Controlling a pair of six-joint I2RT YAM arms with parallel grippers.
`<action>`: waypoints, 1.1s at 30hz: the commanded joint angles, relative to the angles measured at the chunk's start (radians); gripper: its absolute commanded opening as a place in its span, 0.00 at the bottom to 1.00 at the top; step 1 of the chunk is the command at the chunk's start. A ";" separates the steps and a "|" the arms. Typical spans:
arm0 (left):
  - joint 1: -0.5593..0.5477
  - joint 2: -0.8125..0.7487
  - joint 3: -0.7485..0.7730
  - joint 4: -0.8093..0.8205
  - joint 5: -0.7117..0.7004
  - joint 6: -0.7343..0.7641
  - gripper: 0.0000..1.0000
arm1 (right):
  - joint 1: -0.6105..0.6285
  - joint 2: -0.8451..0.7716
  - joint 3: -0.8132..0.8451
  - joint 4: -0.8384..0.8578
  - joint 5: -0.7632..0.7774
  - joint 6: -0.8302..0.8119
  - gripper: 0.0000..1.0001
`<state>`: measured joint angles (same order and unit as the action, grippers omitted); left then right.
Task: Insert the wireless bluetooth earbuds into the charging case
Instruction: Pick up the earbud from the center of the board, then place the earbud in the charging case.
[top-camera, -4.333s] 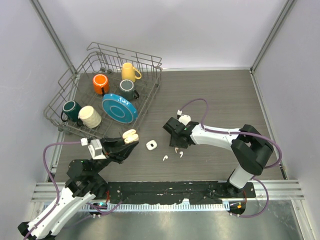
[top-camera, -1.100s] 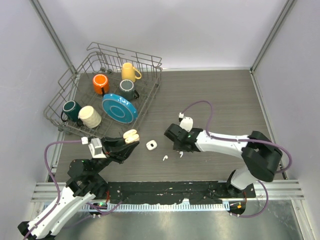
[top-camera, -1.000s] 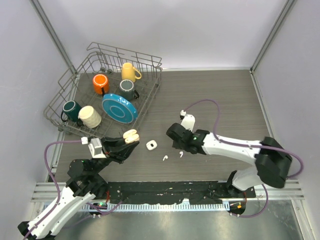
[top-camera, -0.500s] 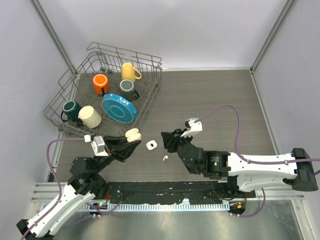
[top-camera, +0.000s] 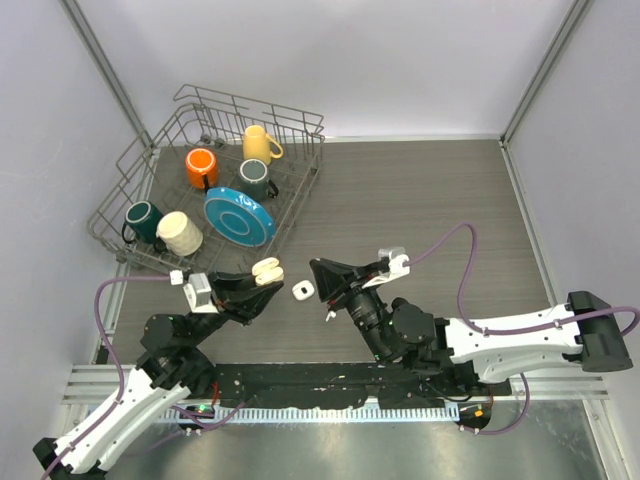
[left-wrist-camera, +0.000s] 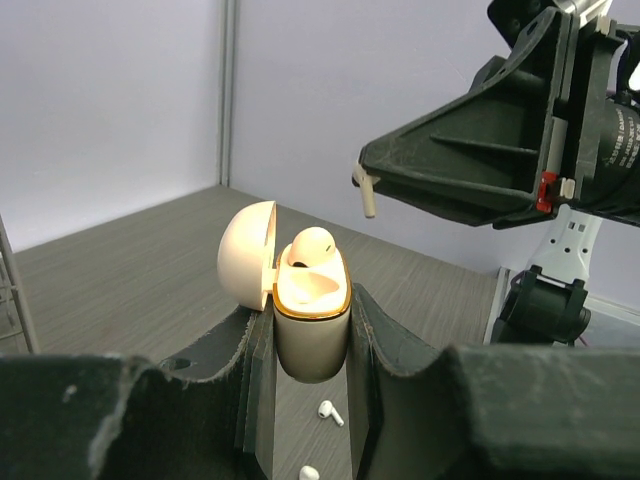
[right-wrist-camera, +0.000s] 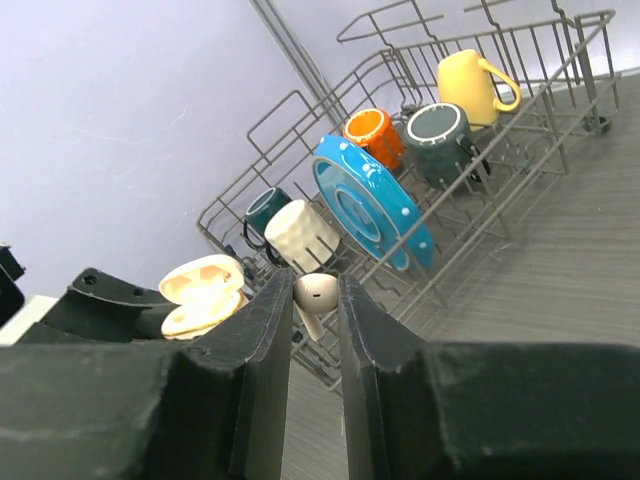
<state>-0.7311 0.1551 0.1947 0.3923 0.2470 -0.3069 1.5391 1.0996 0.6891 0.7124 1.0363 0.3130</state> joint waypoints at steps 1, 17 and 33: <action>0.002 0.007 0.002 0.036 0.023 0.032 0.00 | 0.006 0.026 0.069 0.121 -0.068 -0.074 0.01; 0.001 0.132 -0.006 0.180 0.069 -0.004 0.00 | 0.006 0.152 0.113 0.226 -0.231 -0.078 0.01; 0.001 0.127 -0.011 0.181 0.077 -0.017 0.00 | 0.000 0.221 0.150 0.239 -0.239 -0.112 0.01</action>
<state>-0.7311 0.2836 0.1860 0.5068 0.3141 -0.3122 1.5391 1.3159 0.7948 0.8978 0.7944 0.2184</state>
